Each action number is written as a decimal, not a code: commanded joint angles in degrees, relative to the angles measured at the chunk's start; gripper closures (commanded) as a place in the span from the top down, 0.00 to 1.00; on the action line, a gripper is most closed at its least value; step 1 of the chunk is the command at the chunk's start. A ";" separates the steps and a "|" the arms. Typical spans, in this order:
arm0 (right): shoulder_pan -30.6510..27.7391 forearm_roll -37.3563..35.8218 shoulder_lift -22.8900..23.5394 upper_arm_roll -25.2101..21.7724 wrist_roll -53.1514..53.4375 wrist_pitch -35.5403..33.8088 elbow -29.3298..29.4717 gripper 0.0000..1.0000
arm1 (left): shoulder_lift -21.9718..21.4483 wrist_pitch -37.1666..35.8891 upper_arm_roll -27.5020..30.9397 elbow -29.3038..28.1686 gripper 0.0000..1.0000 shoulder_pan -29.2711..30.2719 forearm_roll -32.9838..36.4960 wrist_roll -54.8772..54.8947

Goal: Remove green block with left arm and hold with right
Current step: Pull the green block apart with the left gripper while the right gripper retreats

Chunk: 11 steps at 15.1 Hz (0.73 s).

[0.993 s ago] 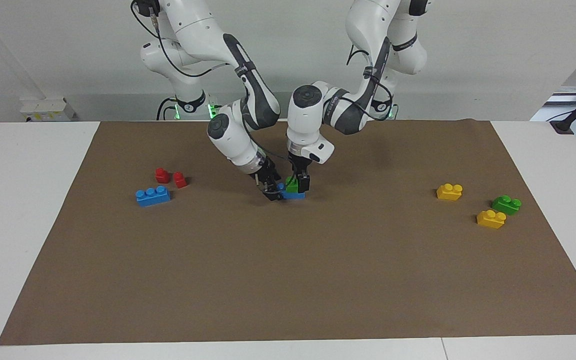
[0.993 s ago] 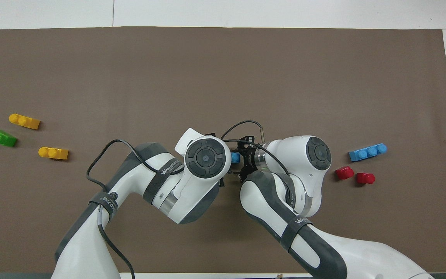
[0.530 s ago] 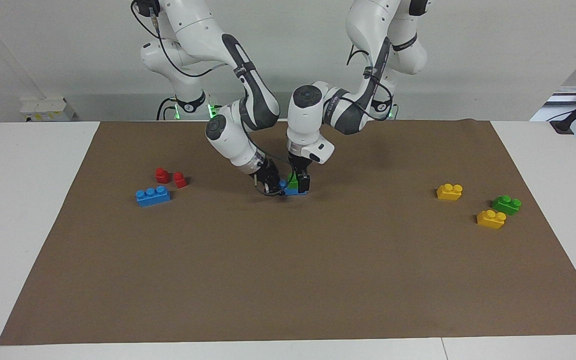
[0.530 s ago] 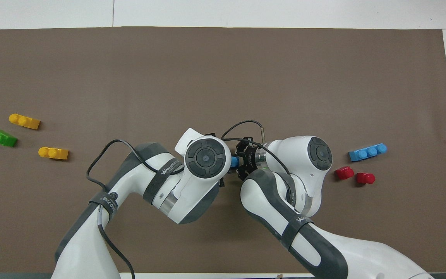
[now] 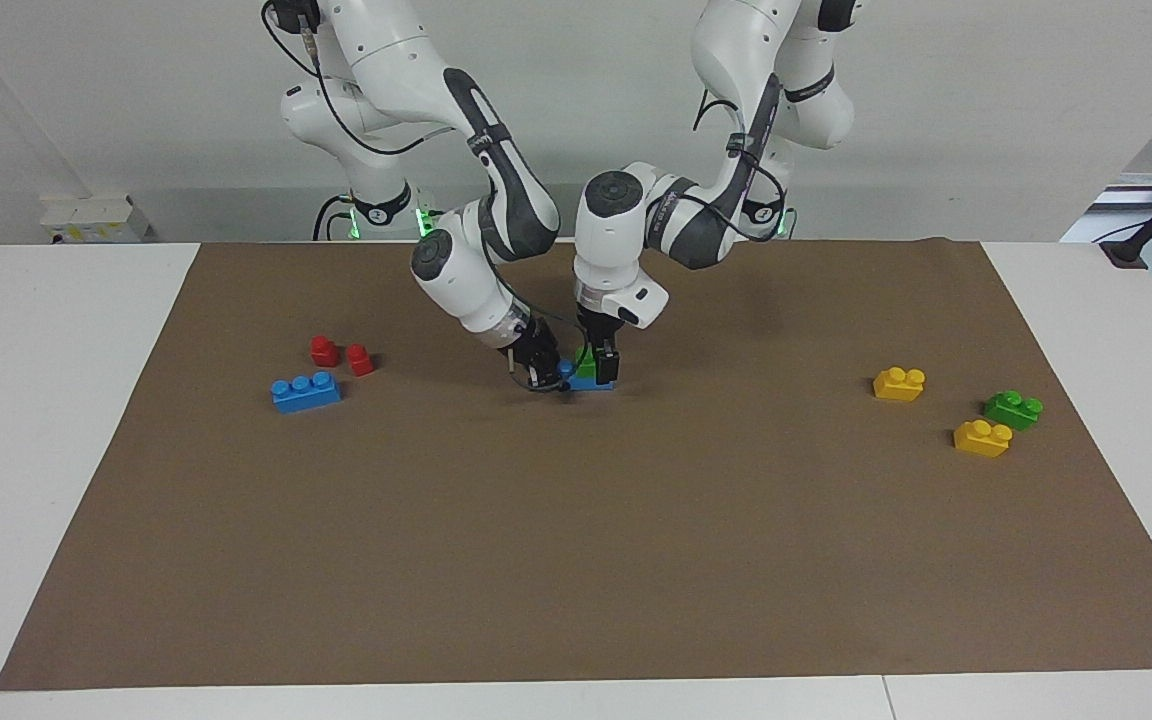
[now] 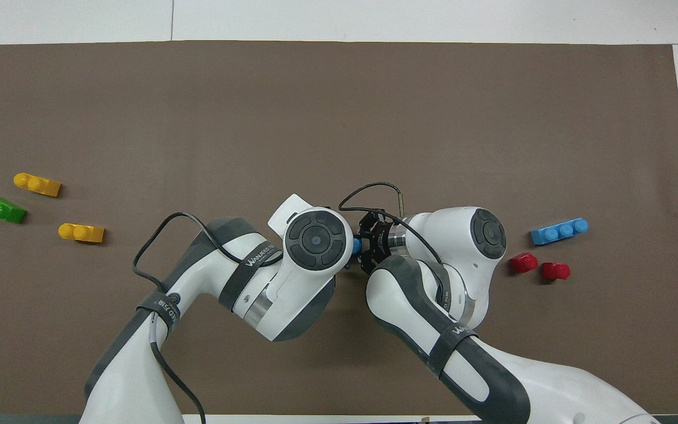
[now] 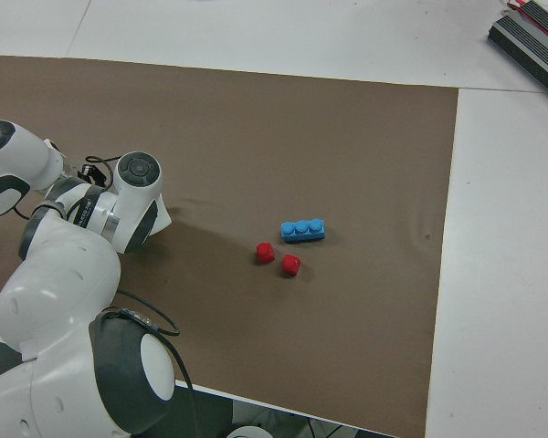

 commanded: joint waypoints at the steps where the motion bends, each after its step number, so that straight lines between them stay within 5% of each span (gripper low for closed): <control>1: 0.17 1.77 0.32 0.00 -1.42 1.32 -0.11 0.02 | -0.51 -1.42 0.65 0.41 0.00 -0.81 0.69 1.10; 11: 0.08 1.77 0.32 0.00 -1.60 1.32 -0.29 0.03 | -7.27 -5.80 1.18 0.41 0.00 2.79 0.34 2.59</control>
